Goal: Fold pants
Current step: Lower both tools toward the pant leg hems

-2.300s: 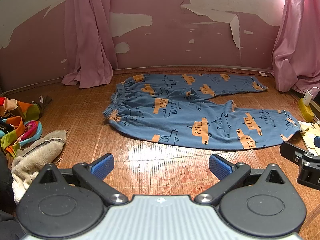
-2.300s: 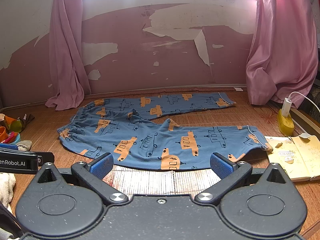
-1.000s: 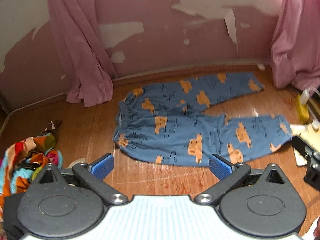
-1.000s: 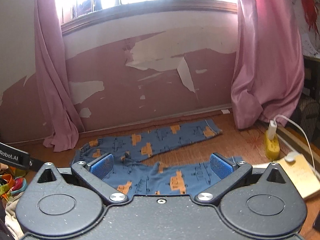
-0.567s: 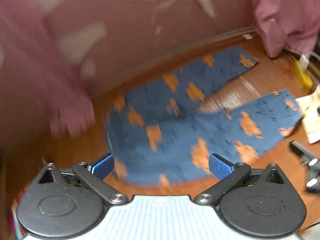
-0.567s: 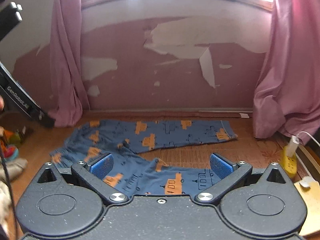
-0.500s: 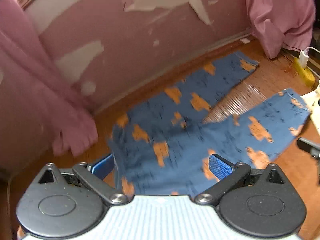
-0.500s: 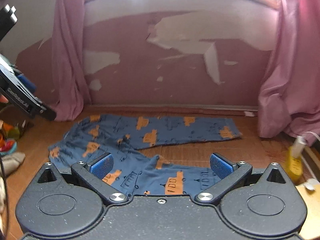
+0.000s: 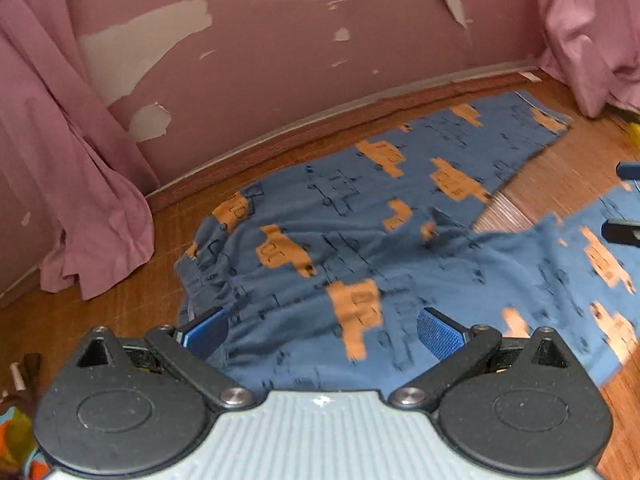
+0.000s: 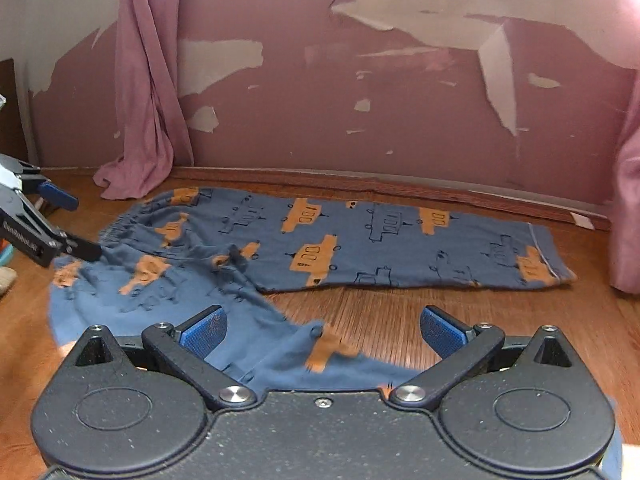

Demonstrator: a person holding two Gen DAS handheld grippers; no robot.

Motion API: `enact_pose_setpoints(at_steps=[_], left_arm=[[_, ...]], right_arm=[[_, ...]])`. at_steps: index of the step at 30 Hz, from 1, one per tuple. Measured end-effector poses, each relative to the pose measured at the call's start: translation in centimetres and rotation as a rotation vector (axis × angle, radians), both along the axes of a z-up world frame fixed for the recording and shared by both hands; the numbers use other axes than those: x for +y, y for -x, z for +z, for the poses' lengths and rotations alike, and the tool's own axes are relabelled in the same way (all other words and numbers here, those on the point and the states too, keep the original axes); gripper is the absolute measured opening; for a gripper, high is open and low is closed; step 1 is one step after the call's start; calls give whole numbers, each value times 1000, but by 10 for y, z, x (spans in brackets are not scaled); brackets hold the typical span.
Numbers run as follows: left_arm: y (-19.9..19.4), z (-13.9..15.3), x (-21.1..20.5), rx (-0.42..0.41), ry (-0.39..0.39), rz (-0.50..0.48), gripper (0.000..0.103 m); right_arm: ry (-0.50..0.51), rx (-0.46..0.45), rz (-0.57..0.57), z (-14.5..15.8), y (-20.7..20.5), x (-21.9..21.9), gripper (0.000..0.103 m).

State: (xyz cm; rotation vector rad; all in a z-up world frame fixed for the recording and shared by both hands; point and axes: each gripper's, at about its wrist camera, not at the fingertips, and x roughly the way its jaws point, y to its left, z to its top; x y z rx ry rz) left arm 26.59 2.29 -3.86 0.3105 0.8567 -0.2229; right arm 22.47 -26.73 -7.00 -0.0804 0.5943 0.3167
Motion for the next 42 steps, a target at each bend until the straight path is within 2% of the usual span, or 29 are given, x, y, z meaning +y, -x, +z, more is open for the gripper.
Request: enact_pose_setpoints(at_steps=[6,11,14,18,20,22,23,25,28,31,34,37,39,41,42], left_arm=[[-62,-20,15,-33,44,44,103],[-108,-19,23,-114,-4,23,103],[-141,-22,30,-129,-30,-6,103],[-186,-29,31,-107,-42,-66,103],[-205,-34,33,-77,-38,-97,102],[-216,-38,36,-25,-1,-113,99],[-221,-40,38,9,25,-120,96],[-227,-45,42,55,68,-131,90],[-226,-47,43,83,78,-157,84],[-225,-49,40,97,57,-201,83],[-232,-54,37,133,38,-200,73],[-239,-58,35,157,39,-181,59],[-244,-62,33,185,36,-170,44],[-244,-64,32,197,28,-173,37],[-242,-63,32,194,35,-181,28]], right_arm=[[8,59,-19,-23,-52,-7,103],[-4,121,8,-19,-98,-22,103],[-2,177,102,-11,-140,-24,103],[81,200,255,-4,-205,-14,102],[124,218,293,-2,-240,-7,95],[162,235,323,-3,-271,0,86],[183,248,341,-4,-285,4,83],[237,260,372,-8,-305,9,72],[322,270,421,-13,-326,7,65],[357,312,451,-19,-338,0,64],[360,328,460,-21,-342,-9,64],[359,332,460,-25,-343,-13,64],[374,339,466,-29,-343,-13,64],[374,341,475,-30,-344,-15,62],[372,345,477,-30,-344,-16,62]])
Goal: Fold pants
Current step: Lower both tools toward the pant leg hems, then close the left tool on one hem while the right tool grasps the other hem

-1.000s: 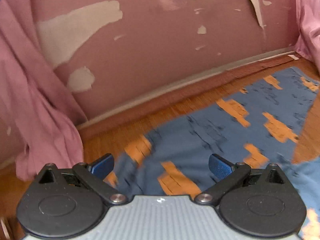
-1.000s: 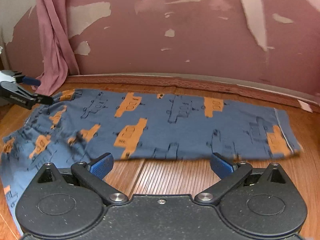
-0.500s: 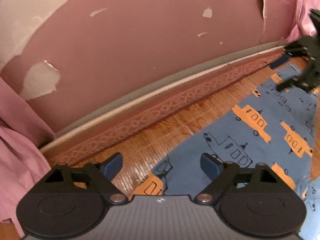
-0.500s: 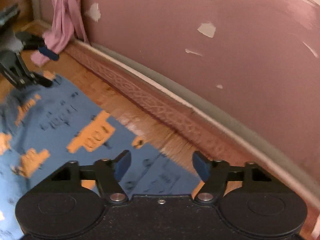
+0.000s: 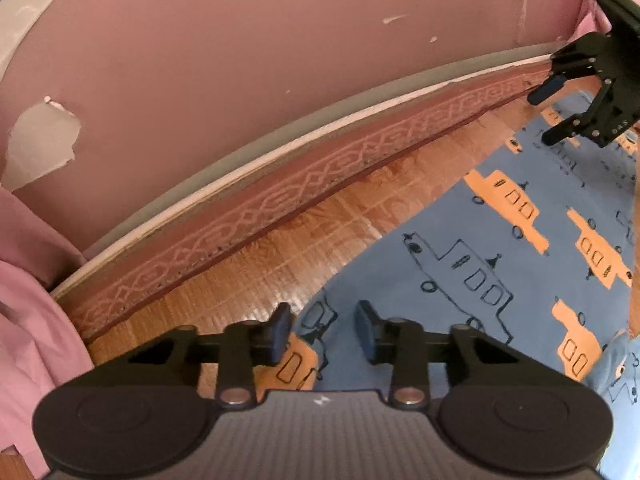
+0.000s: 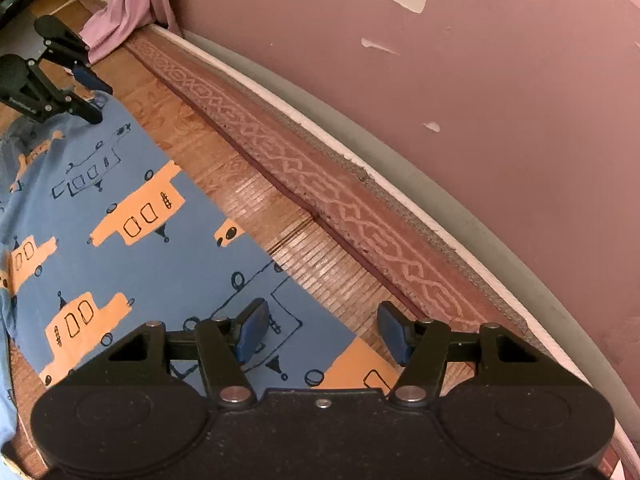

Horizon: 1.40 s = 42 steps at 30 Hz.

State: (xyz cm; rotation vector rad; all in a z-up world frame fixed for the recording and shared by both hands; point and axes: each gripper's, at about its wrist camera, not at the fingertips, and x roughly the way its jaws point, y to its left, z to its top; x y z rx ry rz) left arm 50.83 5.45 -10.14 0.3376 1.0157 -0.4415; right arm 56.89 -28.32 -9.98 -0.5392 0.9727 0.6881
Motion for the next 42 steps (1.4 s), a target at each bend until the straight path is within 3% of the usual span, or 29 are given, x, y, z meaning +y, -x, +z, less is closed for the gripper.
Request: enact_pose_setpoints(at_steps=[2,4,5,7,9,16,21,24,25,27,29,31,35,37,42], left_arm=[[2,0,-1,1,-5,-7,21],[5,0,-4,-14,-21,0,11],[6,1,-4,-16,-26,8,7],[9,1,-6,-22,-31,24,4],[14,3,-8,-46,-36,37,4],[15,18,-12,-166,-65,142,3],[-4,12,-16,-164,-61,216,4],[-12,-1,-16,-121,-63,215,8],[-10,-2,-14,-138,-50,215,11],[-9,0,-7,-142,-41,210,33],[-9,3,2,-151,-32,212,45],[-8,7,11,-156,-14,229,48],[-5,10,28,-127,60,255,58],[-3,10,30,-127,59,238,64],[-6,9,29,-104,43,209,64]], right_arm=[[-4,11,7,1,-1,0,57],[-5,13,42,1,4,6,36],[-4,13,56,1,6,9,32],[-1,16,69,2,10,12,14],[12,-1,67,3,13,13,3],[47,-185,13,16,22,22,1],[92,-251,-55,9,8,36,1],[109,-239,-74,-1,3,41,4],[101,-235,-76,-2,3,40,13],[75,-226,-81,1,0,36,22],[37,-225,-84,6,-1,32,32],[5,-220,-91,12,-3,30,47],[-1,-201,-69,12,-6,34,55],[-16,-184,-60,11,-6,35,65],[-18,-138,-89,6,-15,36,67]])
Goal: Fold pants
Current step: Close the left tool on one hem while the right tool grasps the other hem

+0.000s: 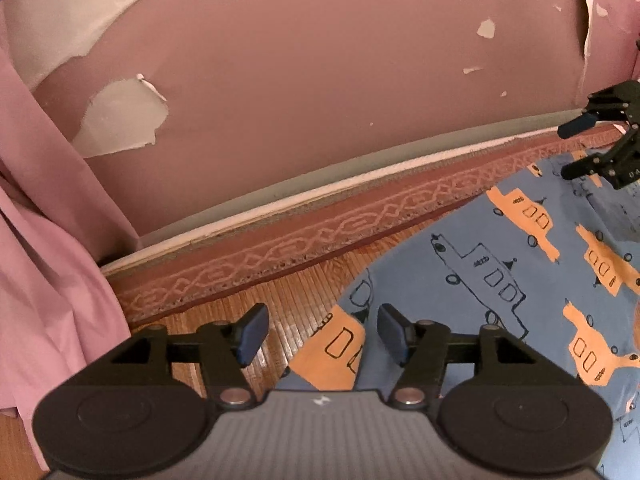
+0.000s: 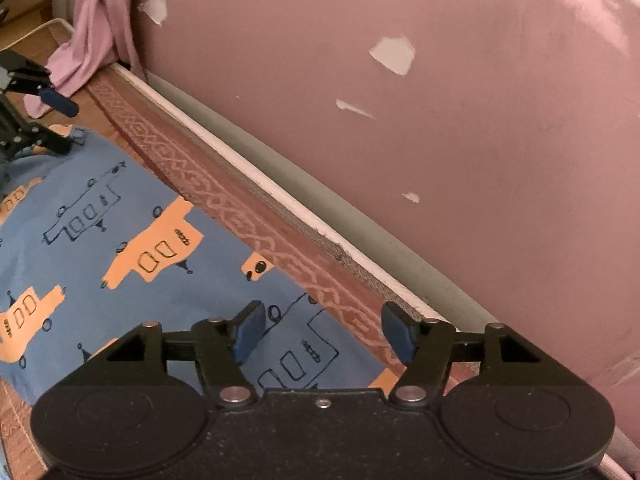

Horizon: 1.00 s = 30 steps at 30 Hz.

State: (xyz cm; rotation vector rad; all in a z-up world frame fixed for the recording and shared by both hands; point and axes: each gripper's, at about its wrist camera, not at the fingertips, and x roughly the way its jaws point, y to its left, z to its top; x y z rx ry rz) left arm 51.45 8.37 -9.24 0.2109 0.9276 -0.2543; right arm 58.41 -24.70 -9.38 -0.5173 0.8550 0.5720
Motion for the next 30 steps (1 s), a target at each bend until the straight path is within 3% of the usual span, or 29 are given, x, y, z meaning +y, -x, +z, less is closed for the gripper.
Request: enact_pose_setpoints(at_steps=[4,6,8,9,12,13,16,22,30], left_arm=[[-6,-3,0,45,22,-17,51],[-9,-6,-1,71,13,-32,35],[-8,-7,-4,75,6,-44,29],[-9,-6,-4,82,8,-45,20],[-12,-5,-7,96,8,-28,11],[-12,-5,-8,97,3,-25,9],[-7,-2,-14,79,-27,-22,7],[10,7,-18,11,-63,-32,5],[51,28,-25,-144,-96,-66,6]], right_arm=[[-12,55,-10,-4,-8,0,66],[-30,83,-20,-5,-11,-2,62],[-54,111,-22,-5,-10,-2,53],[-69,126,-19,-6,-9,-2,43],[-89,138,1,-7,-2,1,20],[-90,137,10,-7,1,3,10],[-43,76,29,-6,13,13,2],[-49,-27,29,2,36,10,1],[-61,-225,8,21,97,0,1]])
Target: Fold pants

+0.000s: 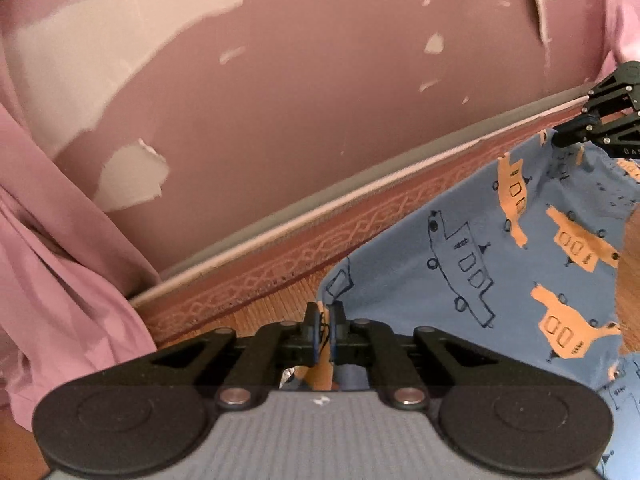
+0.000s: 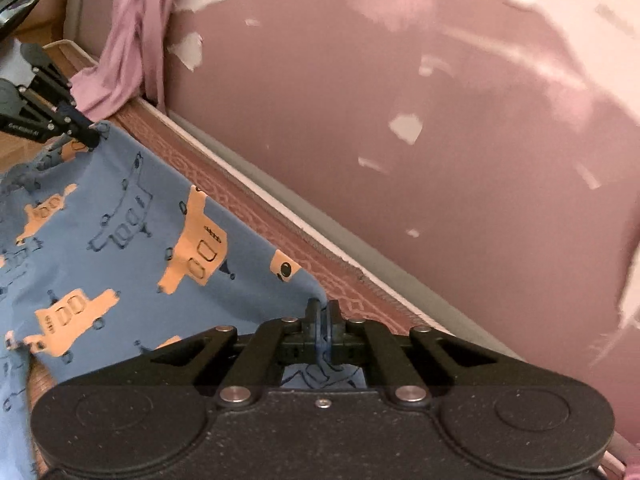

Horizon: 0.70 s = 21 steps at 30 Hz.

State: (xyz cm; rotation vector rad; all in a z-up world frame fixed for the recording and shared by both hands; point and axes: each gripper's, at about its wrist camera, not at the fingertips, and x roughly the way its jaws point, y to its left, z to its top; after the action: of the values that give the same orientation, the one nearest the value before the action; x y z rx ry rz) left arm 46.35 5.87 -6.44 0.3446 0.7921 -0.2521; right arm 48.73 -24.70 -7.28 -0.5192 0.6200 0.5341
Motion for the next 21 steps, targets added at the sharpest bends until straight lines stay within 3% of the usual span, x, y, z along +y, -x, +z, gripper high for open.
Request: enact_pose_setpoints(at_steps=[7,17,21], left_arm=[[66,17,-13,-162,-61,-69,6],[167,25,-23,-235,-121,-179,6],[207,10,-22,-228,-160,-216,6]], right_arm=[[-45,-142,-9,25,86,-14,1],[8,-239,24,31,232,-16,1],[40,-219,14,21,286,-4,1]])
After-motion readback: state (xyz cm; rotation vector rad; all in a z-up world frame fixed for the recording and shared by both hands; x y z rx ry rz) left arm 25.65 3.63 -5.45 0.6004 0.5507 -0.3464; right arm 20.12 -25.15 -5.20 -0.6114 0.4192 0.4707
